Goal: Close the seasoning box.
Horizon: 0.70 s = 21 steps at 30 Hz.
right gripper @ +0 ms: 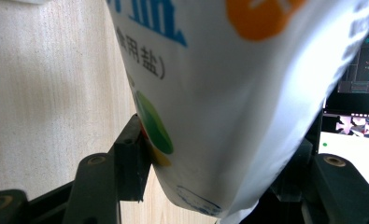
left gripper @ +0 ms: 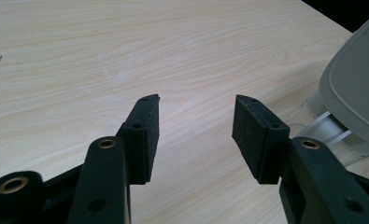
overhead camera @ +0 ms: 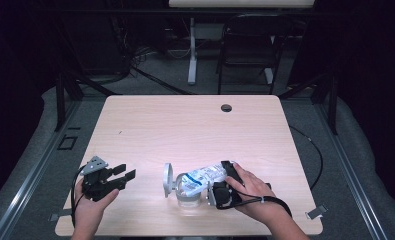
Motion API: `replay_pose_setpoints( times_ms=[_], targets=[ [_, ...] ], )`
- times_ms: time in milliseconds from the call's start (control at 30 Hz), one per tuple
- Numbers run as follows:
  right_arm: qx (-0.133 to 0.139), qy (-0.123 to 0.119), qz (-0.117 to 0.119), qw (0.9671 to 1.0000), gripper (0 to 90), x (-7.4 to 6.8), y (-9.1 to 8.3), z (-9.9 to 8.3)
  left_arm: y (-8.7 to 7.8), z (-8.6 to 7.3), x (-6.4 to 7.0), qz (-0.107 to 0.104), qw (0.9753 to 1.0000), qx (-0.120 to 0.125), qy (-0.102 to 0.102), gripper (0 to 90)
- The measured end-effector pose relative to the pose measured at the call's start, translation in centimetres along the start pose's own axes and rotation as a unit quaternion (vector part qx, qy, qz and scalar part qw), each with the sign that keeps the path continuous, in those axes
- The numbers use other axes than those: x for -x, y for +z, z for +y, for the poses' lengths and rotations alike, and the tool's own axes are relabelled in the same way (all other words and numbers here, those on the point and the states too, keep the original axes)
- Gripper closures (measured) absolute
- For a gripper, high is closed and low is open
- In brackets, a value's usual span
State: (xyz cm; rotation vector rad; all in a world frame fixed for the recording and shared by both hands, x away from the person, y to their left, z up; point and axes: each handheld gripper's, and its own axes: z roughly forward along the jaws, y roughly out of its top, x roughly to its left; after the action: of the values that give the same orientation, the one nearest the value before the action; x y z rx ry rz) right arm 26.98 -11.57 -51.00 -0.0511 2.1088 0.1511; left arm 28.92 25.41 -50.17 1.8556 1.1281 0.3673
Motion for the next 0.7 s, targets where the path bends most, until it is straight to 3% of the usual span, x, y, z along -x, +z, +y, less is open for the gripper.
replay_pose_setpoints(
  times_ms=[233,700],
  targets=[
    [0.004,0.001,0.000,1.0000,41.7,-0.03,0.06,0.00,0.01,-0.02,-0.03,0.001,1.0000,0.001,0.000,51.7],
    [-0.005,-0.019,-0.008,0.9998,41.7,0.11,-0.04,0.06,0.01,-0.07,-0.14,0.000,1.0000,0.001,-0.004,51.7]
  ],
)
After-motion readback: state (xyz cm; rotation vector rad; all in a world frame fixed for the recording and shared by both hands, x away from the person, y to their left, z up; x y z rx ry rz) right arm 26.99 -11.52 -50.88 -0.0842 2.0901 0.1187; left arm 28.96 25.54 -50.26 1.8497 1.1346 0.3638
